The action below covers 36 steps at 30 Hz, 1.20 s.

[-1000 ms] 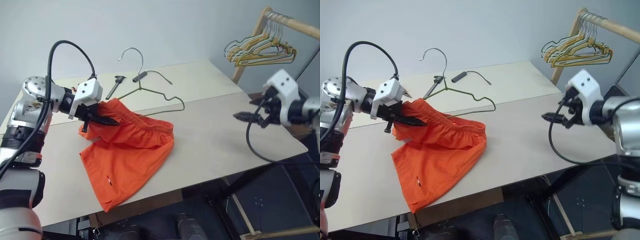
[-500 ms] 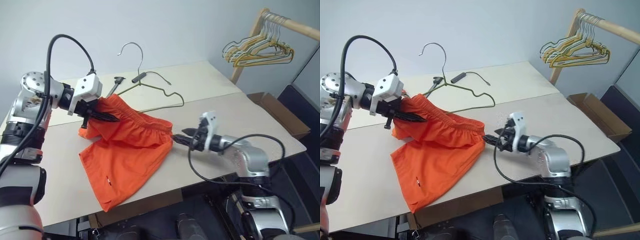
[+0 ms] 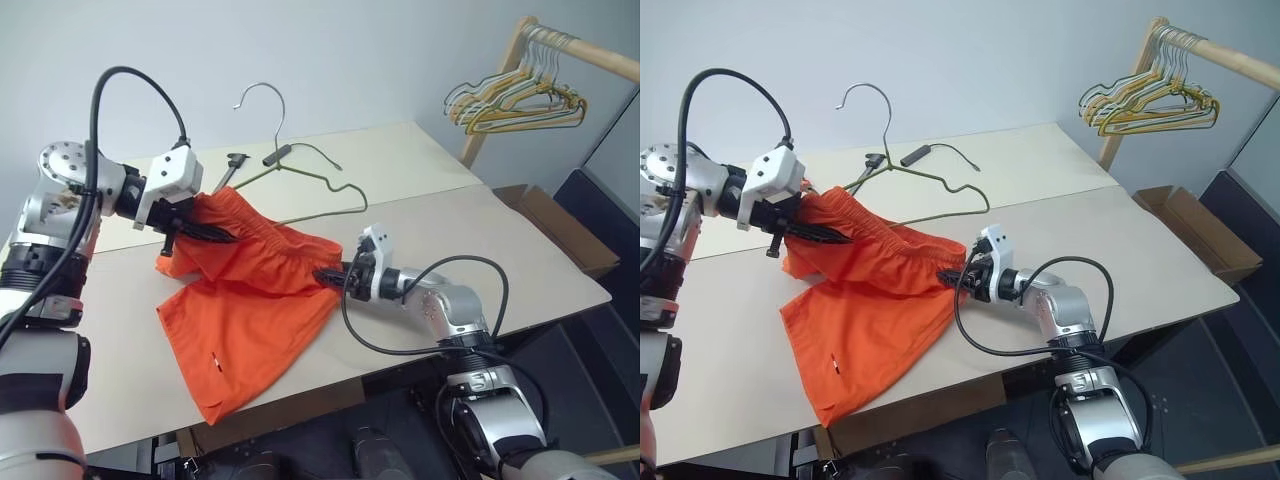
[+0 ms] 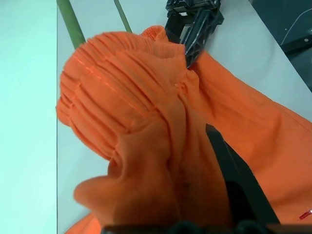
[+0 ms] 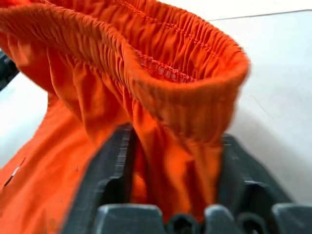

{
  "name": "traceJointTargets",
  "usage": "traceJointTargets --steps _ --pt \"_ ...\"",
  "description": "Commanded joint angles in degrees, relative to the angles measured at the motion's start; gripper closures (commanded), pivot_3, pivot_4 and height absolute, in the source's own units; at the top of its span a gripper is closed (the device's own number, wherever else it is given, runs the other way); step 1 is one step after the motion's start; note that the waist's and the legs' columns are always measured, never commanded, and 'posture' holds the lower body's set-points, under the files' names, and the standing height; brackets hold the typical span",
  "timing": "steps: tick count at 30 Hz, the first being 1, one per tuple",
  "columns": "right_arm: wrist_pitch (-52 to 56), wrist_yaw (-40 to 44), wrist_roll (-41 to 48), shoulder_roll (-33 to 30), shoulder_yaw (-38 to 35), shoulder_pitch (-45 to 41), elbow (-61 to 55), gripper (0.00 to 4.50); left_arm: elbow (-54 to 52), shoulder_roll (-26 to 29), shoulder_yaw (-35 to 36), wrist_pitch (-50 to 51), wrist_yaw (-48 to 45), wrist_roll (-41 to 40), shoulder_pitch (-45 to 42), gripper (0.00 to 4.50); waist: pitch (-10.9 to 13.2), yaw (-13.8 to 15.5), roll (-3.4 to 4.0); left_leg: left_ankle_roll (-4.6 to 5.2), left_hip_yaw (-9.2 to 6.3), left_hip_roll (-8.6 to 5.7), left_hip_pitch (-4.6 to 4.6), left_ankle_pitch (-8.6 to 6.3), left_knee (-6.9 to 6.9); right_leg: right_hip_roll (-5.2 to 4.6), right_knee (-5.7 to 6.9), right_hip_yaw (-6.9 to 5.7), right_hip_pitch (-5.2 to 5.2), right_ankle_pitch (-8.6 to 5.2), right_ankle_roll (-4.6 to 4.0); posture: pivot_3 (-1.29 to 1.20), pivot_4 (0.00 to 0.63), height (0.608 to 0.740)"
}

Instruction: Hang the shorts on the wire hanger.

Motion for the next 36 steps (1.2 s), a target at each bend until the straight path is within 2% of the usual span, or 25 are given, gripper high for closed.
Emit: traceJointTargets --steps 1,4,5,8,12,18,25,29,36 --pt "-0.9 1.2 2.1 -1.7 -1.9 0.1 -4.7 3.45 -1.7 0.8 2.6 0.1 -0.2 -1.2 0.1 3.72 0.0 0.0 0.0 0.0 -0.01 0.0 0.0 0.0 0.0 0.0 0.0 0.0 0.0 0.0 0.0 -0.1 0.0 0.74" --pt "-0.8 1.5 2.1 -3.7 -2.1 1.1 -7.5 4.45 -2.2 1.2 3.0 0.0 -0.2 -2.0 1.5 3.72 0.0 0.0 0.0 0.0 -0.01 0.0 0.01 0.0 0.0 0.0 -0.01 -0.01 0.01 0.0 0.0 -0.11 0.0 0.74" --pt "-0.8 1.6 2.0 -5.0 -2.7 1.3 -8.1 4.48 -2.6 1.7 2.9 -0.7 -0.2 -3.2 2.4 3.72 0.0 0.0 0.02 0.0 -0.01 0.0 0.01 0.0 0.0 0.0 -0.01 -0.01 0.0 0.0 0.0 -0.11 0.0 0.74" --pt "-0.6 1.0 1.5 -8.7 -4.0 0.9 -8.2 4.48 -4.3 4.0 2.2 -1.8 -0.2 -7.1 5.0 3.72 0.0 -0.1 0.02 0.0 -0.01 0.01 0.0 0.0 -0.01 0.0 -0.02 0.0 -0.01 0.0 0.0 -0.12 0.003 0.74" --pt "-0.9 2.0 1.5 -14.3 -5.4 0.4 -7.2 4.48 -4.4 6.5 1.1 -4.8 -0.2 -7.5 7.6 3.72 0.0 0.0 0.01 0.0 -0.01 0.02 0.01 0.0 -0.01 -0.02 -0.07 0.0 -0.01 0.0 0.0 -0.13 0.008 0.74" --pt "0.3 5.2 2.9 -20.5 -6.2 -1.0 -5.1 4.48 -3.8 7.4 2.4 -6.2 -0.2 -9.4 9.9 3.72 0.0 0.0 -0.01 0.01 -0.01 0.0 0.02 0.0 0.0 -0.03 -0.11 -0.01 0.03 0.0 0.0 -0.13 0.008 0.74" --pt "0.1 7.4 2.8 -21.4 -3.0 -0.5 -3.3 4.48 -4.7 3.4 7.6 -6.4 2.2 -11.4 10.8 3.72 -0.1 0.1 -0.04 0.01 0.0 0.0 0.02 0.0 0.0 -0.03 -0.11 -0.01 0.04 0.0 0.0 -0.11 0.004 0.74" --pt "0.0 7.6 2.7 -19.9 -0.9 0.1 -4.1 4.48 -7.3 0.7 9.9 -2.5 4.5 -12.8 10.8 3.72 -0.1 0.2 -0.06 0.01 -0.01 0.0 0.02 0.0 0.0 -0.04 -0.1 -0.02 0.05 0.0 0.0 -0.11 0.003 0.74" --pt "-0.4 8.2 3.2 -20.2 -2.3 -1.9 1.3 4.48 -9.8 4.0 8.7 -3.7 -0.2 -11.1 13.5 3.72 -0.1 0.0 -0.03 0.01 0.0 0.0 0.06 0.0 -0.02 -0.04 -0.11 0.0 0.04 0.0 0.0 -0.1 0.006 0.74"
